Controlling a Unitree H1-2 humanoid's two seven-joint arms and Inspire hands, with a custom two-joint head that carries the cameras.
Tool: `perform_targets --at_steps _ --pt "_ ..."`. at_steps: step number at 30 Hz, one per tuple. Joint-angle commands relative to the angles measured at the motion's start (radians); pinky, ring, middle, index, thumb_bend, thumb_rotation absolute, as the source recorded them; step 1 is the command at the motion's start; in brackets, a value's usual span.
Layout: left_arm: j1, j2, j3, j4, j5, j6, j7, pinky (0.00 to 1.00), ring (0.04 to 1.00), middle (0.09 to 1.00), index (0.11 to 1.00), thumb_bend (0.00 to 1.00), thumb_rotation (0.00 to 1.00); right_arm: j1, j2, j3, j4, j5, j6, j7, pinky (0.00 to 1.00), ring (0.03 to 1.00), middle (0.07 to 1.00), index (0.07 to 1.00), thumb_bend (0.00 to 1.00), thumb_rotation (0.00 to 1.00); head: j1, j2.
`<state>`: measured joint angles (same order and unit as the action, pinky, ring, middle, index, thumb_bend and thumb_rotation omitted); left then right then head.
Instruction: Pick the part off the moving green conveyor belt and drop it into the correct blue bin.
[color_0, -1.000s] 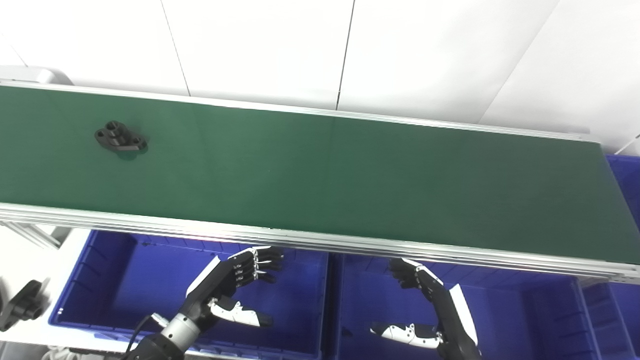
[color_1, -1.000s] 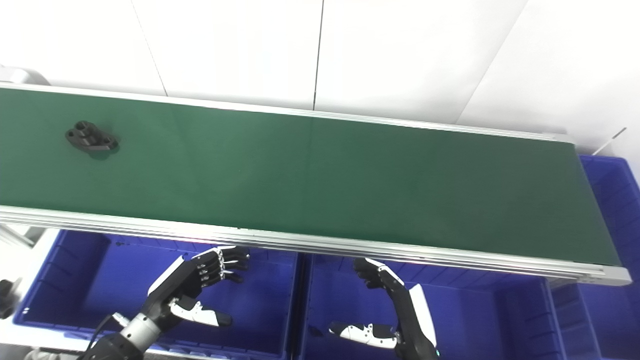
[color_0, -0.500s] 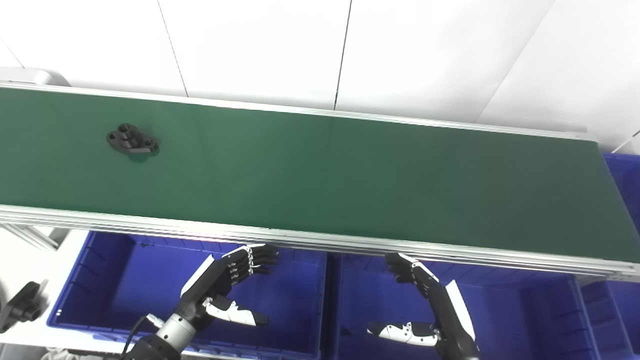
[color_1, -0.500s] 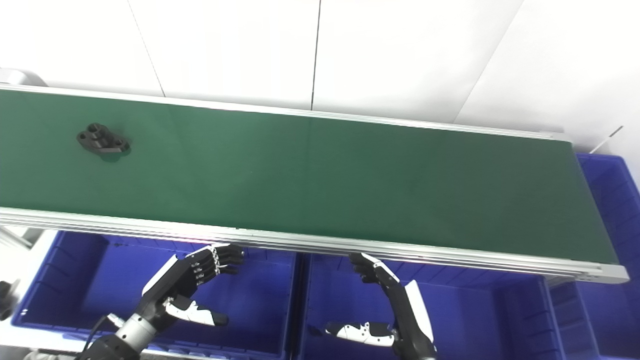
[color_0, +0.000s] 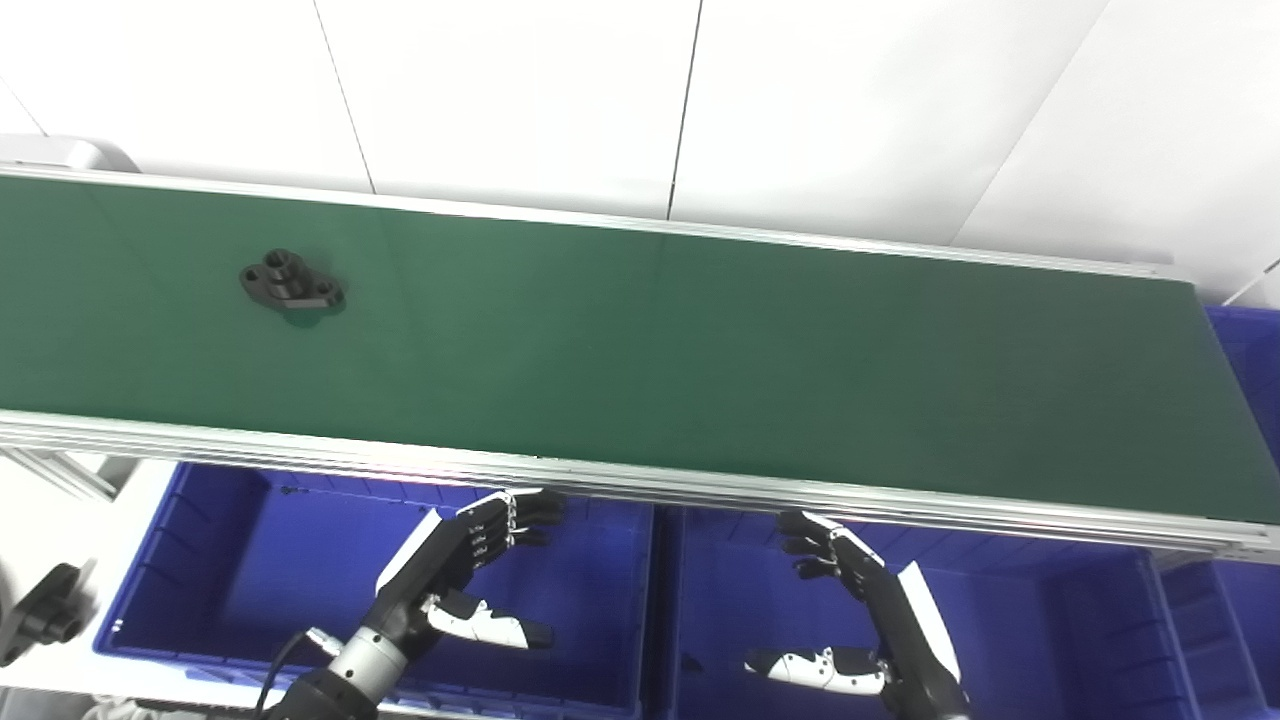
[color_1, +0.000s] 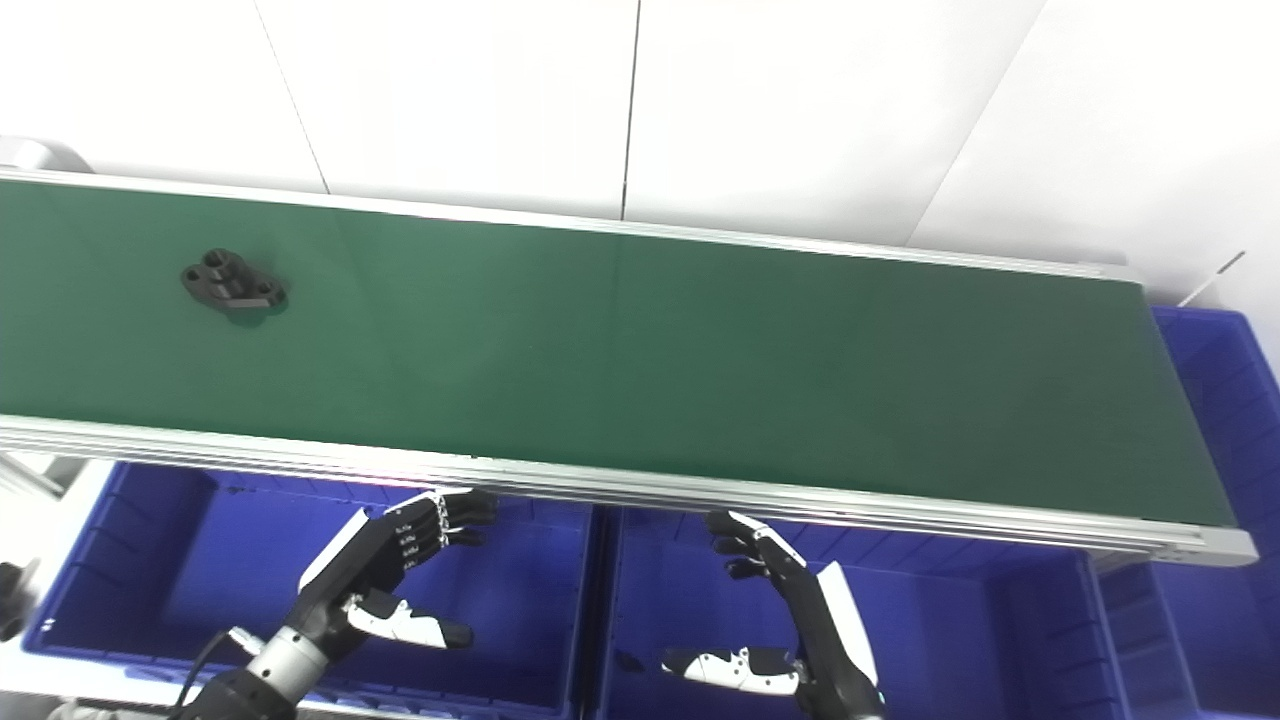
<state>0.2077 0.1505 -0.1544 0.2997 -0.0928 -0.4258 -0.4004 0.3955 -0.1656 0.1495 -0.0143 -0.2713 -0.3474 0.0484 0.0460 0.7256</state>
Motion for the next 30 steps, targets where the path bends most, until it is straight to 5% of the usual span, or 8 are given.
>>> perform_targets --at_steps 1,15,30 --pt "-0.013 -0.005 -0.003 -0.014 -0.012 -0.036 -0.003 0.76 0.811 0.809 0.744 0.9 0.13 -0.003 -0.005 -0.005 -0.021 0.009 -0.008 -0.001 0.68 0.752 0.788 0.78 0.88 0.24 0.003 -0.005" --pt "-0.021 0.023 0.03 0.024 -0.054 -0.044 -0.046 0.76 0.803 0.81 0.747 0.91 0.13 -0.008 0.032 0.012 -0.009 -0.05 -0.006 -0.024 0.66 0.737 0.78 0.781 0.87 0.24 -0.208 -0.024" --pt "-0.019 -0.02 0.103 0.109 -0.031 -0.044 -0.132 0.72 0.786 0.803 0.735 0.91 0.13 -0.014 0.027 0.017 0.077 -0.055 -0.063 -0.052 0.64 0.724 0.765 0.764 0.9 0.23 -0.077 -0.175"
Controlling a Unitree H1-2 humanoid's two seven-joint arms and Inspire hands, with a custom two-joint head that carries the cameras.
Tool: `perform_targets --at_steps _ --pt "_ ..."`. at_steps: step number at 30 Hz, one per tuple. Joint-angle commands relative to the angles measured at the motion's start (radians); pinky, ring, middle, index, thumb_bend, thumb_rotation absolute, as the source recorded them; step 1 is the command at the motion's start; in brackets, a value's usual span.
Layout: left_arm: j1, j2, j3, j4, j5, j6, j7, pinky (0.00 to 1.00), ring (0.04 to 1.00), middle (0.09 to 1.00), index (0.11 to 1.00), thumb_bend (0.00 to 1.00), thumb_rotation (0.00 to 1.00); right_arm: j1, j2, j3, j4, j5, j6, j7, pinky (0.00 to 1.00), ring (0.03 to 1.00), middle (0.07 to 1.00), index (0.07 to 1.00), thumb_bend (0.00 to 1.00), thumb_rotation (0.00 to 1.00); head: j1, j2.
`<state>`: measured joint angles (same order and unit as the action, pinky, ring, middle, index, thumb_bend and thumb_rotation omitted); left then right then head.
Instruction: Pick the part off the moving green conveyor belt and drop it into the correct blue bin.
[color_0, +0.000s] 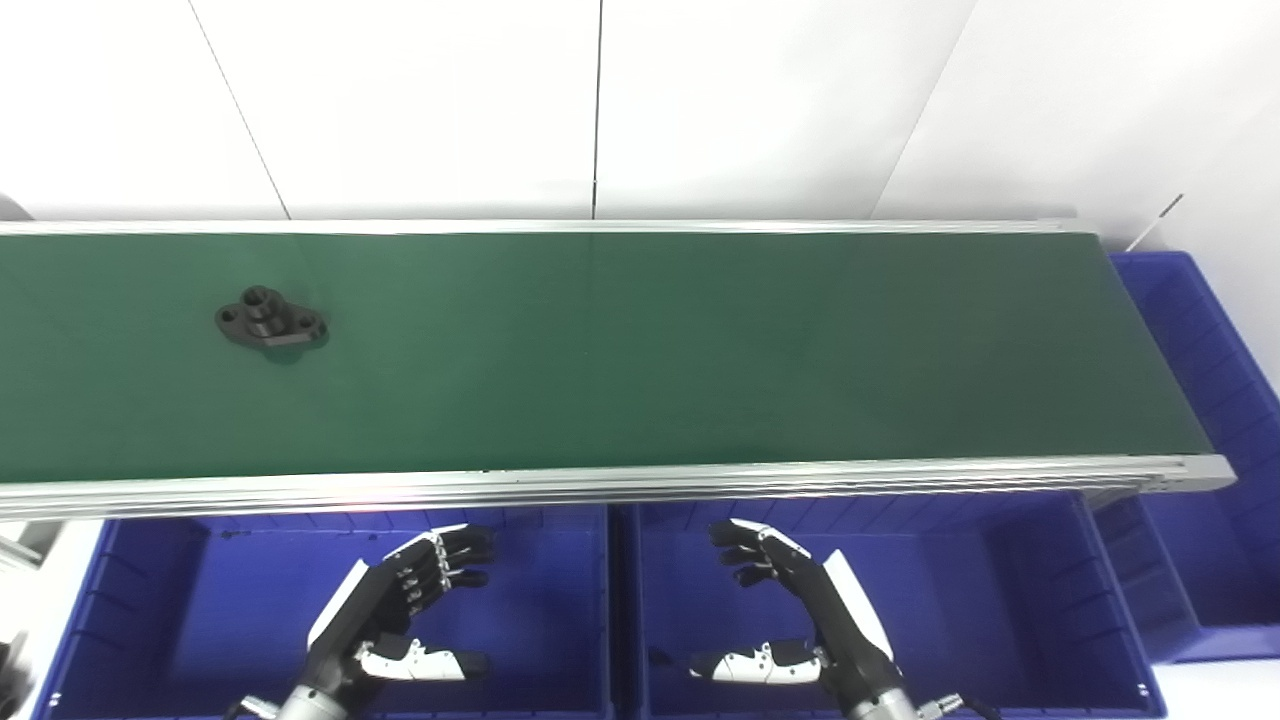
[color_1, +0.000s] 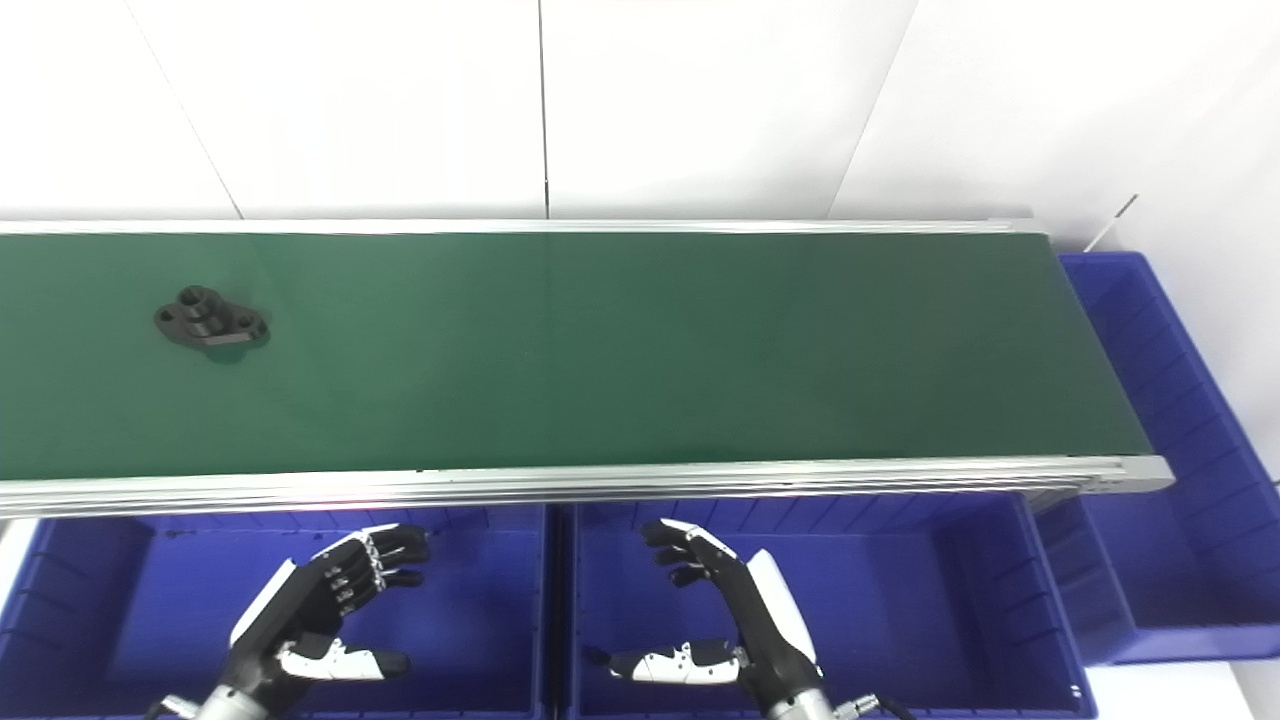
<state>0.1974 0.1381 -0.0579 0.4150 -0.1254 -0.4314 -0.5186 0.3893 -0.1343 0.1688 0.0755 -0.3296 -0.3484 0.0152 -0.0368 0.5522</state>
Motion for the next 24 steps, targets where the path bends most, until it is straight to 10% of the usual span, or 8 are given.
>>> perform_targets --at_steps 1,24 --pt "-0.008 -0.011 0.007 -0.004 0.013 -0.039 -0.007 0.72 0.786 0.802 0.735 0.91 0.13 -0.01 -0.006 -0.003 -0.004 0.006 -0.069 -0.022 0.64 0.723 0.765 0.764 0.9 0.23 0.038 -0.015" --pt "-0.031 -0.054 0.007 0.043 0.073 -0.039 0.02 0.67 0.749 0.773 0.697 0.95 0.14 -0.035 -0.041 -0.011 0.054 0.054 -0.079 -0.016 0.61 0.723 0.784 0.784 0.91 0.17 0.255 -0.091"
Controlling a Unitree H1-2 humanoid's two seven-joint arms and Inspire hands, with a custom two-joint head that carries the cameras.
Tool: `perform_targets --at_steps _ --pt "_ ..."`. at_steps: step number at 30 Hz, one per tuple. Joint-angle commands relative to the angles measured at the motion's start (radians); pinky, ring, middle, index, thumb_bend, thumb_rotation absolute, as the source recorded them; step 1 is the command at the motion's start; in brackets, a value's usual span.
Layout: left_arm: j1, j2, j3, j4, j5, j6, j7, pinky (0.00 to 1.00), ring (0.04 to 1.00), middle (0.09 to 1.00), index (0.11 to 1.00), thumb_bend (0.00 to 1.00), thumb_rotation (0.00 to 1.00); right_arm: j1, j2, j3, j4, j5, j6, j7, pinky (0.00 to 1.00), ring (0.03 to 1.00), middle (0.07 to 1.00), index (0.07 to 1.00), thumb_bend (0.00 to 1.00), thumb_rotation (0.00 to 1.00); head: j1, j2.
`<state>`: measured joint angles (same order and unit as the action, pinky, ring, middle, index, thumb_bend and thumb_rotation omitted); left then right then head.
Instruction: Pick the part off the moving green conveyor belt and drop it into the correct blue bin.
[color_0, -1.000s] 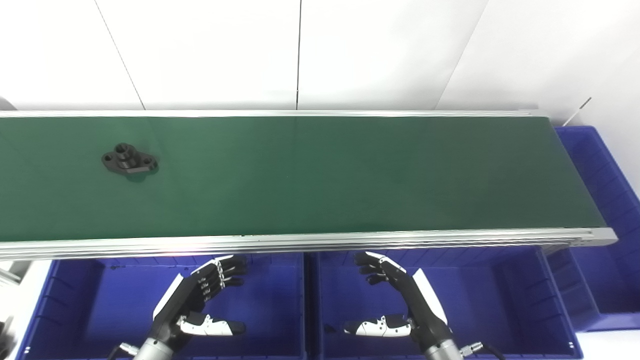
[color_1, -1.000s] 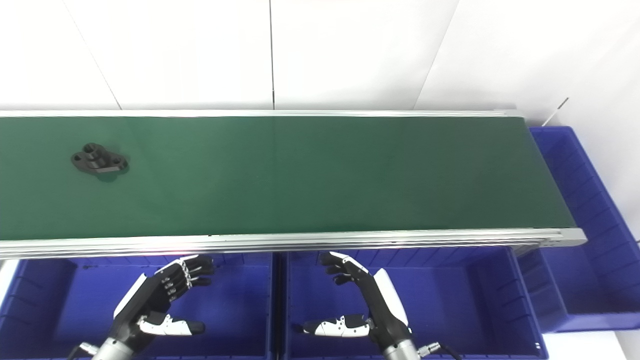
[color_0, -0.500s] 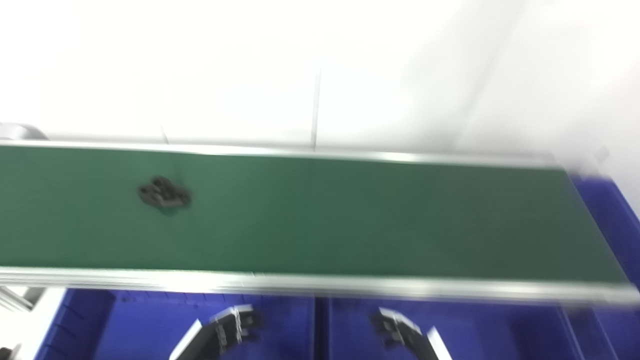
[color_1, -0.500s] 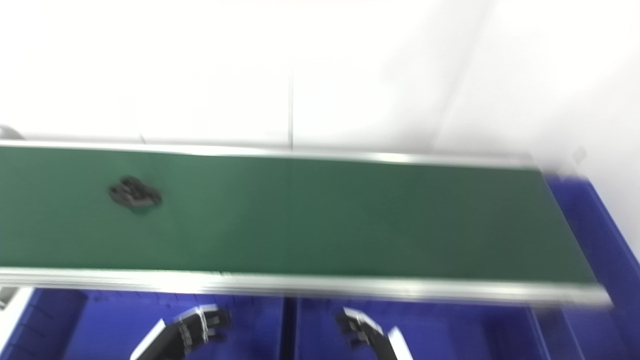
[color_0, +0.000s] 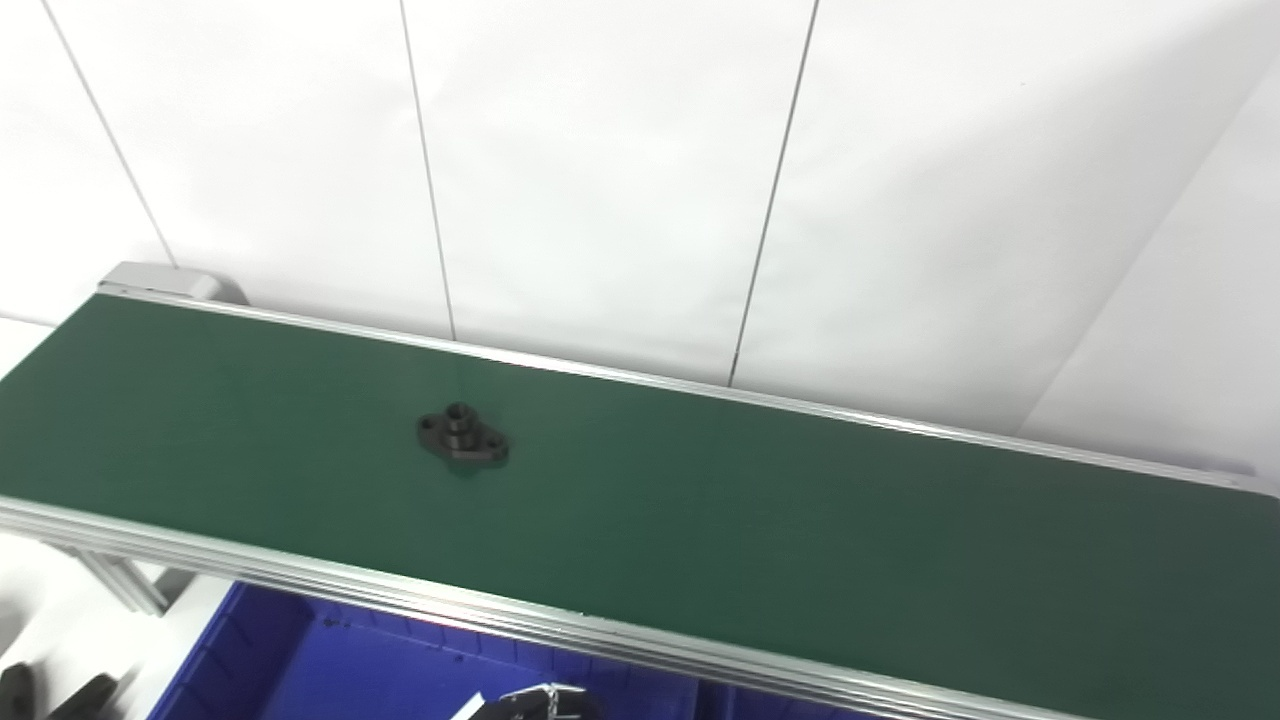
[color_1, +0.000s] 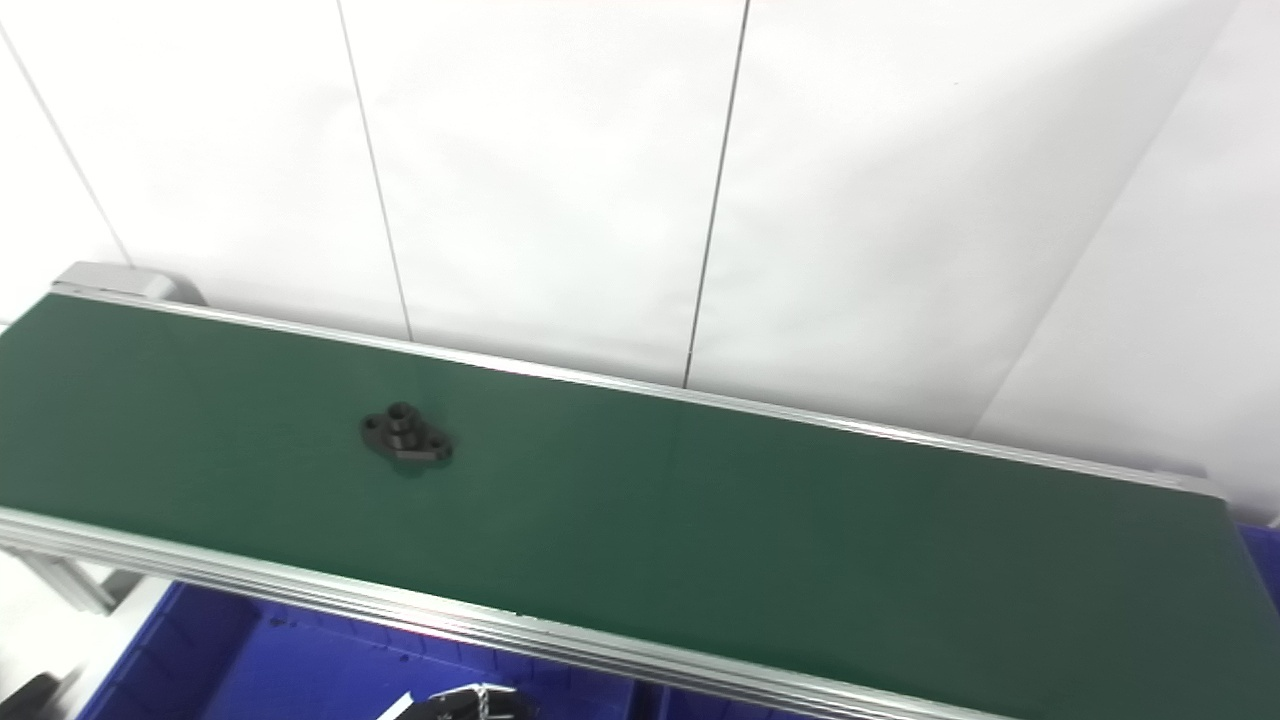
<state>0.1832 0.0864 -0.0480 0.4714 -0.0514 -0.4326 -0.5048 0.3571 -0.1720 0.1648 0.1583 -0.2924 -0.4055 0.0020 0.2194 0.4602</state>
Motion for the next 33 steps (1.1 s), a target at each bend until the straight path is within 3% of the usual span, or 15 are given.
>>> perform_targets --at_steps 1,11,14,20,23,27,33 --pt "-0.016 -0.001 -0.004 -0.015 0.0 -0.037 0.007 0.67 0.749 0.773 0.697 0.95 0.14 -0.002 -0.003 -0.008 -0.032 0.022 -0.022 -0.002 0.61 0.725 0.785 0.784 0.91 0.16 0.004 0.005" --pt "-0.013 0.003 -0.024 -0.026 0.01 -0.037 0.034 0.66 0.746 0.767 0.693 0.96 0.15 0.011 -0.012 -0.008 -0.08 0.149 -0.063 0.013 0.61 0.722 0.778 0.779 0.9 0.15 0.008 0.023" --pt "-0.015 0.003 -0.028 -0.027 0.002 -0.037 0.022 0.66 0.75 0.769 0.696 0.96 0.16 0.018 -0.027 -0.003 -0.127 0.192 -0.064 0.041 0.65 0.733 0.785 0.796 0.92 0.22 0.008 0.028" --pt "-0.015 0.005 -0.044 -0.04 0.025 -0.037 0.047 0.66 0.745 0.768 0.701 0.96 0.15 0.019 -0.039 -0.007 -0.262 0.241 -0.063 0.062 0.69 0.753 0.802 0.817 0.9 0.23 0.003 0.033" --pt "-0.015 0.008 -0.058 -0.046 0.038 -0.037 0.063 0.66 0.739 0.763 0.704 0.96 0.15 0.001 -0.04 -0.025 -0.325 0.197 -0.063 0.038 0.67 0.719 0.776 0.813 0.9 0.27 0.004 0.04" --pt "-0.012 0.019 -0.079 -0.057 0.054 -0.037 0.088 0.68 0.746 0.759 0.707 0.97 0.17 -0.04 -0.056 -0.025 -0.411 0.305 -0.04 0.093 0.72 0.764 0.809 0.841 0.89 0.19 0.001 0.046" --pt "-0.006 0.043 -0.112 -0.084 0.072 -0.037 0.12 0.69 0.741 0.755 0.717 0.97 0.19 -0.096 -0.045 -0.047 -0.525 0.29 0.022 0.107 0.67 0.744 0.809 0.845 0.91 0.23 -0.041 0.067"
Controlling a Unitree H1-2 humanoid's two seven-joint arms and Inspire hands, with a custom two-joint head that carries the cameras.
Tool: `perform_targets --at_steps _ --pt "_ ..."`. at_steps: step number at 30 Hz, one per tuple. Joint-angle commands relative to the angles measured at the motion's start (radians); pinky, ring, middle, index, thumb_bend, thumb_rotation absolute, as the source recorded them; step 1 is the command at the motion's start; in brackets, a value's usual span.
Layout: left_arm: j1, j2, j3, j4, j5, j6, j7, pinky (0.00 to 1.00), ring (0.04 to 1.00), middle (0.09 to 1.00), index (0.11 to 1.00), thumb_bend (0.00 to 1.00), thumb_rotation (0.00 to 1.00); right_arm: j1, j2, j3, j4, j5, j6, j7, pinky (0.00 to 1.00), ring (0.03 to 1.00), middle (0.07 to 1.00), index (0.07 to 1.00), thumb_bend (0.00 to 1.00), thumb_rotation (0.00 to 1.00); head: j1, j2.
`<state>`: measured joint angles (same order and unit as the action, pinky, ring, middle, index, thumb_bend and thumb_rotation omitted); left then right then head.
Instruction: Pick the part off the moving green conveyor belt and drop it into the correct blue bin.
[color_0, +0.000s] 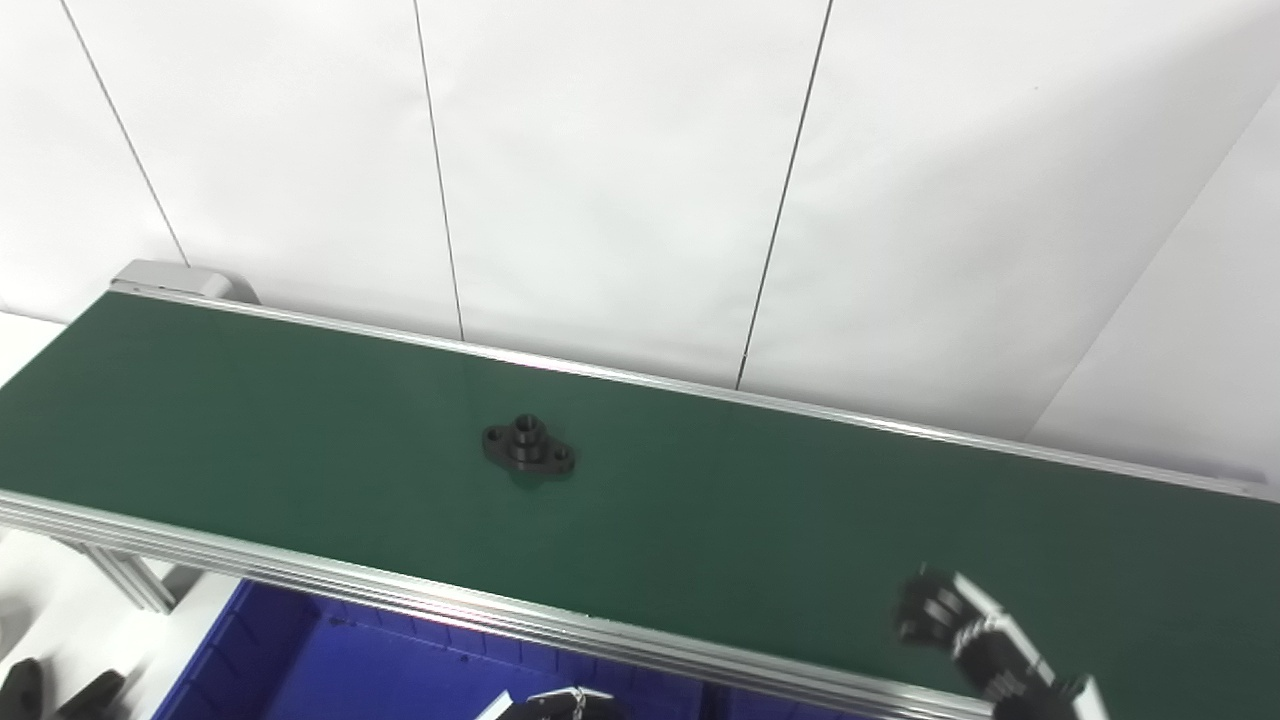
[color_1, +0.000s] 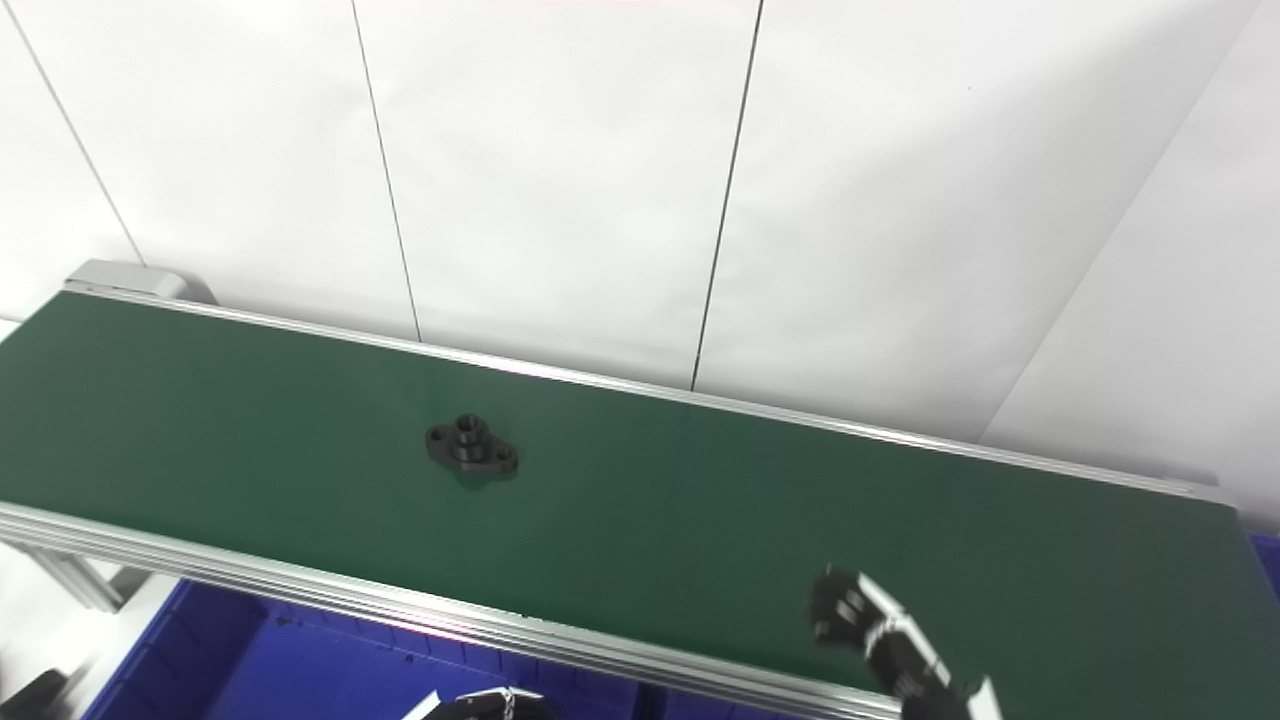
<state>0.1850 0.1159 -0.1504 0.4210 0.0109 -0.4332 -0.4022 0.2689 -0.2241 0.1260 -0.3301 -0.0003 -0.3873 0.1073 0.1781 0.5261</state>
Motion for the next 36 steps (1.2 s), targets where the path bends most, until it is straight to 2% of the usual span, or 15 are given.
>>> perform_targets --at_steps 1,6,11,14,19,25,29,30,33,36 --pt "-0.01 0.02 -0.02 -0.037 0.022 -0.037 0.031 0.69 0.739 0.754 0.719 0.96 0.19 -0.019 0.011 -0.01 -0.043 -0.008 0.007 0.002 0.68 0.745 0.81 0.845 0.91 0.24 -0.011 0.006" --pt "-0.015 0.04 -0.049 -0.041 0.03 -0.037 0.061 0.68 0.736 0.751 0.718 0.97 0.18 -0.104 0.022 -0.024 -0.05 -0.113 0.061 0.003 0.67 0.743 0.814 0.851 0.85 0.3 -0.057 0.021" --pt "-0.016 0.057 -0.071 -0.056 0.038 -0.037 0.086 0.72 0.756 0.761 0.728 0.96 0.21 -0.19 0.025 -0.027 -0.031 -0.214 0.126 0.01 0.64 0.722 0.797 0.832 0.81 0.21 -0.101 0.035" --pt "-0.018 0.072 -0.096 -0.068 0.064 -0.037 0.113 0.75 0.775 0.774 0.742 0.94 0.21 -0.261 0.024 -0.025 -0.007 -0.277 0.201 0.02 0.62 0.701 0.776 0.812 0.83 0.17 -0.137 0.044" --pt "-0.023 0.091 -0.123 -0.084 0.065 -0.037 0.135 0.75 0.778 0.777 0.746 0.93 0.19 -0.353 0.033 -0.012 0.077 -0.361 0.26 0.015 0.61 0.685 0.758 0.8 0.84 0.16 -0.179 0.067" --pt "-0.031 0.1 -0.121 -0.08 0.027 -0.037 0.113 0.74 0.777 0.783 0.745 0.9 0.16 -0.449 0.053 0.021 0.161 -0.436 0.306 0.012 0.62 0.691 0.753 0.794 0.85 0.09 -0.222 0.074" --pt "-0.043 0.1 -0.115 -0.062 0.01 -0.037 0.098 0.75 0.772 0.778 0.752 0.89 0.18 -0.518 0.071 0.043 0.226 -0.465 0.347 0.02 0.62 0.694 0.742 0.789 0.86 0.1 -0.226 0.067" --pt "-0.045 0.1 -0.114 -0.057 0.009 -0.037 0.097 0.72 0.753 0.77 0.75 0.9 0.21 -0.532 0.077 0.047 0.241 -0.467 0.358 0.022 0.62 0.692 0.737 0.784 0.86 0.08 -0.226 0.067" --pt "-0.046 0.098 -0.108 -0.053 -0.002 -0.037 0.089 0.68 0.729 0.762 0.748 0.9 0.22 -0.582 0.088 0.072 0.325 -0.498 0.335 -0.002 0.6 0.677 0.724 0.772 0.86 0.05 -0.231 0.067" --pt "-0.045 0.094 -0.098 -0.051 -0.018 -0.037 0.07 0.66 0.722 0.761 0.744 0.9 0.2 -0.623 0.095 0.095 0.381 -0.525 0.339 -0.01 0.59 0.67 0.719 0.775 0.84 0.07 -0.242 0.066"
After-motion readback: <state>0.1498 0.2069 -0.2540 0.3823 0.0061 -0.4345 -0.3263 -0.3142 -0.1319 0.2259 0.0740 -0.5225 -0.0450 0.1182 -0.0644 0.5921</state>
